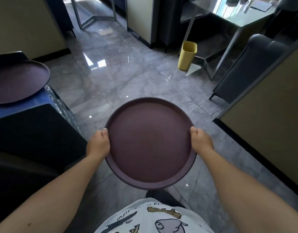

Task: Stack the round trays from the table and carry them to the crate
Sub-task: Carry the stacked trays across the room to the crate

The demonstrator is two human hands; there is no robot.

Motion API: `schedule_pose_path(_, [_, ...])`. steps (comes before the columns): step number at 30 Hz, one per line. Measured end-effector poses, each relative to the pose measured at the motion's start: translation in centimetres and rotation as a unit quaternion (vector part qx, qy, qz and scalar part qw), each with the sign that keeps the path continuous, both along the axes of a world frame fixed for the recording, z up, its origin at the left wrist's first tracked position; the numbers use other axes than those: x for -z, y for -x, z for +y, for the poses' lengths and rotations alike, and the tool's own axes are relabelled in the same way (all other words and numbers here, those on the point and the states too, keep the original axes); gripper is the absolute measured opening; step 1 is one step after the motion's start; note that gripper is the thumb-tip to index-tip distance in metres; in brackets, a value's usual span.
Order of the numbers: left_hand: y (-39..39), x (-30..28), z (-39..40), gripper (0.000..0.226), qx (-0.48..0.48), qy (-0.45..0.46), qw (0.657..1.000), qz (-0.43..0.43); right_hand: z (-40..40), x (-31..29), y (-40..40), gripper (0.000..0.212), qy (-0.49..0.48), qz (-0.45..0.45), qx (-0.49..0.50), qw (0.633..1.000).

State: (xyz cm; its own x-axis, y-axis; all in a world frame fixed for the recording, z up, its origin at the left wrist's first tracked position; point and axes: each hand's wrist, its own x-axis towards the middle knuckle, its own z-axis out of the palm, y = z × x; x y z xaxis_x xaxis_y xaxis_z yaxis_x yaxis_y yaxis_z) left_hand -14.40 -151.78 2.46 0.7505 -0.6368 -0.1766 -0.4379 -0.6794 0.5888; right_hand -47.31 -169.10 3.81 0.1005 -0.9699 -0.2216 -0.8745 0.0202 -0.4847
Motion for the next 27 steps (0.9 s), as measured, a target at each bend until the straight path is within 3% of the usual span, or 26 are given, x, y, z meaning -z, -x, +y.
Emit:
schedule_pose_path(8, [-3.1,-0.9,-12.0,0.042,-0.064,-0.011,0.998,-0.011,-16.7,-1.3,-5.8,0.058,-0.006,0.009,-0.059,0.998])
schedule_pose_path(17, [-9.4,-0.6,-22.5,0.046,-0.092,-0.011,0.996,-0.004,-28.8,-2.2,-13.2,0.052,0.014,0.011,-0.098,0.995])
schedule_pose_path(27, [-23.4,0.3,-33.5,0.051,-0.092,-0.001,0.996,0.019,-39.9,-1.9,-26.9,0.053,0.022,0.04,-0.106,0.993])
